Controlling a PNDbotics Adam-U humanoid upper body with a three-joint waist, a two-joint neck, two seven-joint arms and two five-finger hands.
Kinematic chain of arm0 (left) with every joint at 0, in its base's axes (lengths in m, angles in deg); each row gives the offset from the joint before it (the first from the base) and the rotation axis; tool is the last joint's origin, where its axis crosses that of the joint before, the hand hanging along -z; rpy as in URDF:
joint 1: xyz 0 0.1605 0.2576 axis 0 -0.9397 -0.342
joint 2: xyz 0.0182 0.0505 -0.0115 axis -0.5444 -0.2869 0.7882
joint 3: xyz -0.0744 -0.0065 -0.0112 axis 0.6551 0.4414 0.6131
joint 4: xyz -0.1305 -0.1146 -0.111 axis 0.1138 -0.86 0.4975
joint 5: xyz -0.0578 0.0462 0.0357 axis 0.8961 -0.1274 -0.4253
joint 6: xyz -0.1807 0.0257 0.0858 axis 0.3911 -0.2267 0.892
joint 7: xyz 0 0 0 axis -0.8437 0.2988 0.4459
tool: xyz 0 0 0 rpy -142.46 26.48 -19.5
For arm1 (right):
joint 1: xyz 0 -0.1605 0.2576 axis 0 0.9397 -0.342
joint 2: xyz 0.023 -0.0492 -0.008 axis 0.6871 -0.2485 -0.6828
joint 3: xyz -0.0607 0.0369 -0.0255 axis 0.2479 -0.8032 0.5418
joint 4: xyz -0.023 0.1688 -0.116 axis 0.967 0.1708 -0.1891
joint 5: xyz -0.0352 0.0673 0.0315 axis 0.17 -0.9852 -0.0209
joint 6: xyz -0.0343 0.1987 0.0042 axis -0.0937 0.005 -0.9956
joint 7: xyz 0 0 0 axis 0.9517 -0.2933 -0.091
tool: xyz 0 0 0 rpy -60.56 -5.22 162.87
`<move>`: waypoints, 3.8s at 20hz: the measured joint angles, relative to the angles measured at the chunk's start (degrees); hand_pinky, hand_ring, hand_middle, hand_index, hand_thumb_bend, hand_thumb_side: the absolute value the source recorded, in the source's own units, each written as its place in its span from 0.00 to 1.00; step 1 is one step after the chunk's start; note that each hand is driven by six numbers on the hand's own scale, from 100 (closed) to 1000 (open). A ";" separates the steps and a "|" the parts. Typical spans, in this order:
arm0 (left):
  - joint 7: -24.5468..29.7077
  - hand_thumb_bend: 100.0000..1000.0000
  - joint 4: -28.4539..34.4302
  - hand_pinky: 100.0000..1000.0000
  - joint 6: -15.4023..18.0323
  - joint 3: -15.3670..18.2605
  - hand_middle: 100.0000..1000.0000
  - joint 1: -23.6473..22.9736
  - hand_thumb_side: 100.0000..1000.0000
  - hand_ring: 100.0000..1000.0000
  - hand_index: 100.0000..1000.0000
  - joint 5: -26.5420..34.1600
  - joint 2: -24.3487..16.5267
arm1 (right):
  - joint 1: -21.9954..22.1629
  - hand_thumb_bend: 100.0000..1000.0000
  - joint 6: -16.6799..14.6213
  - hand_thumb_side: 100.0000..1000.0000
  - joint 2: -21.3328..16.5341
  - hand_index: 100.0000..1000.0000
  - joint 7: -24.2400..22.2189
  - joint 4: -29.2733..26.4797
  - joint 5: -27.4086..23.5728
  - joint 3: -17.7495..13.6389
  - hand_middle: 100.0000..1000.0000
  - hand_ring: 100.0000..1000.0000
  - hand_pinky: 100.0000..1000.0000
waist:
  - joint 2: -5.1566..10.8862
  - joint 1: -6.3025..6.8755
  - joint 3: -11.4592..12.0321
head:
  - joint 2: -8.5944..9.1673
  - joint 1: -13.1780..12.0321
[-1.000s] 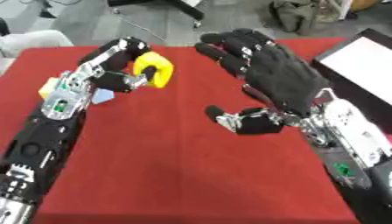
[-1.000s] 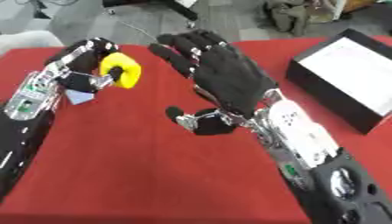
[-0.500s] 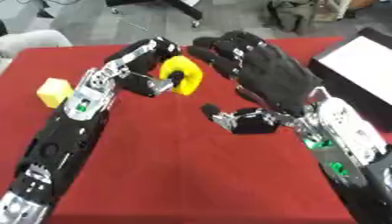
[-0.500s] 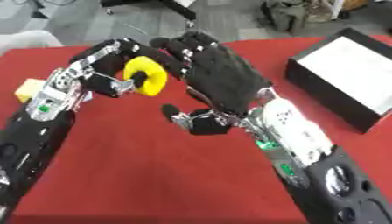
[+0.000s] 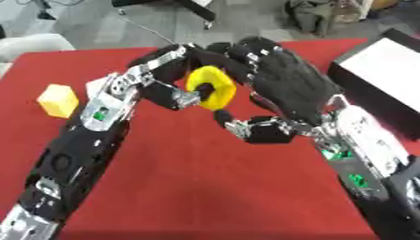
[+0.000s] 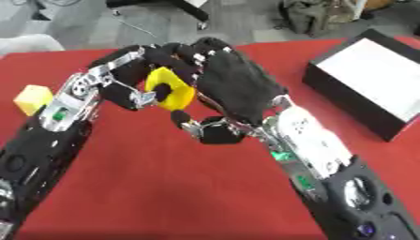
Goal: Pick up the objects with one hand, pass them to the other hand, and then place them into the box on the other side of the table.
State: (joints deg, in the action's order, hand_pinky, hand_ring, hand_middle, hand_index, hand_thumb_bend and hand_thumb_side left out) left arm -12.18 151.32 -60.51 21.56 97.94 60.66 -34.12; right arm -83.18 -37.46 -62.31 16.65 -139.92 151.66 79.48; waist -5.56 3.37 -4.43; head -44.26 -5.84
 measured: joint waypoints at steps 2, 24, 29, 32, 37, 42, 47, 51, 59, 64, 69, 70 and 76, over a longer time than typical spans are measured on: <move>0.33 0.00 0.32 0.60 -0.33 -0.32 0.32 0.20 0.11 0.35 0.50 0.40 0.39 | 0.00 0.15 0.13 0.24 0.01 0.87 0.14 0.06 -0.06 0.01 0.80 0.71 0.81 | -0.02 0.00 -0.01 | 0.00 0.01; 2.73 0.00 2.36 0.60 -2.73 -0.83 0.33 -0.02 0.12 0.35 0.50 2.63 0.56 | 0.02 0.07 1.33 0.03 1.21 0.86 -2.07 0.21 1.10 -0.01 0.68 0.57 0.76 | -0.05 0.00 -0.01 | 0.00 -0.05; 3.07 0.00 2.67 0.61 -3.07 -0.81 0.33 -0.14 0.12 0.35 0.50 3.23 0.56 | -0.01 0.00 1.37 0.00 1.42 0.72 -3.19 -0.13 1.31 -0.03 0.54 0.46 0.67 | -0.05 0.00 -0.04 | 0.00 -0.04; 3.25 0.00 3.10 0.61 -3.25 -0.81 0.33 -0.14 0.11 0.35 0.51 3.95 0.56 | 0.00 0.00 1.82 0.00 1.46 0.54 -2.85 -0.42 1.76 -0.04 0.39 0.32 0.49 | -0.05 0.06 -0.14 | 0.00 -0.04; 3.53 0.00 3.80 0.62 -3.53 -0.80 0.35 -0.14 0.14 0.37 0.52 4.78 0.60 | 0.33 0.00 4.36 0.00 1.74 0.26 -0.14 -0.75 2.01 0.00 0.28 0.22 0.34 | -0.08 0.08 -0.25 | 0.00 -0.01; 3.76 0.00 4.95 0.64 -3.77 -0.40 0.38 -0.15 0.22 0.40 0.55 5.45 0.62 | 0.83 0.00 7.07 0.00 1.95 0.16 3.84 -0.71 2.05 0.35 0.23 0.20 0.30 | -0.17 0.09 -0.26 | 0.00 0.19; 4.22 0.09 6.77 0.68 -4.25 0.63 0.44 -1.04 0.49 0.46 0.62 5.98 0.64 | 1.39 0.00 9.32 0.00 2.42 0.14 7.91 -0.36 2.03 0.57 0.22 0.19 0.29 | -0.19 0.09 -0.23 | 0.00 0.45; 4.84 0.32 8.11 0.69 -4.90 1.67 0.46 -1.89 0.63 0.48 0.65 5.98 0.83 | 1.81 0.00 9.99 0.00 2.53 0.13 10.94 0.01 1.95 0.80 0.23 0.20 0.31 | -0.22 0.08 -0.12 | 0.00 0.71; 6.16 0.33 10.79 0.69 -8.69 3.86 0.47 -3.20 0.82 0.49 0.66 5.98 1.44 | 1.79 0.00 9.98 0.00 3.13 0.13 14.46 0.92 1.93 1.30 0.24 0.21 0.32 | -0.26 0.04 0.18 | 0.00 1.27; 6.35 0.29 10.80 0.69 -11.70 5.17 0.48 -3.65 0.86 0.50 0.66 5.98 2.21 | 1.63 0.00 9.48 0.00 3.43 0.13 15.37 2.20 1.65 1.38 0.27 0.23 0.34 | -0.33 0.01 0.26 | 0.00 1.54; 6.55 0.27 10.07 0.69 -13.09 6.62 0.49 -3.42 0.86 0.52 0.67 5.98 3.50 | 0.89 0.00 8.69 0.00 3.43 0.13 16.04 3.00 1.22 1.37 0.28 0.24 0.39 | -0.34 -0.21 0.48 | 0.00 1.74; 6.56 0.26 9.64 0.69 -13.09 6.83 0.50 -3.08 0.86 0.52 0.67 5.98 3.80 | 0.72 0.00 8.45 0.00 3.43 0.13 16.01 3.15 1.04 1.31 0.28 0.25 0.40 | -0.34 -0.27 0.48 | 0.00 1.76; 6.79 0.23 6.02 0.70 -11.10 7.31 0.52 -1.01 0.86 0.55 0.70 5.77 5.73 | -0.20 0.00 5.80 0.00 3.25 0.13 14.34 4.10 -0.70 1.09 0.32 0.30 0.49 | -0.41 -0.33 0.47 | 0.00 1.78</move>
State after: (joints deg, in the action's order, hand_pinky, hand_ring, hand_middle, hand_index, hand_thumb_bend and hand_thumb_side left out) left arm -5.39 157.34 -71.60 28.87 96.93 66.43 -28.39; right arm -83.37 -31.66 -59.06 30.99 -135.82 150.96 80.57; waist -5.97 3.04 -3.96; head -44.26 -4.06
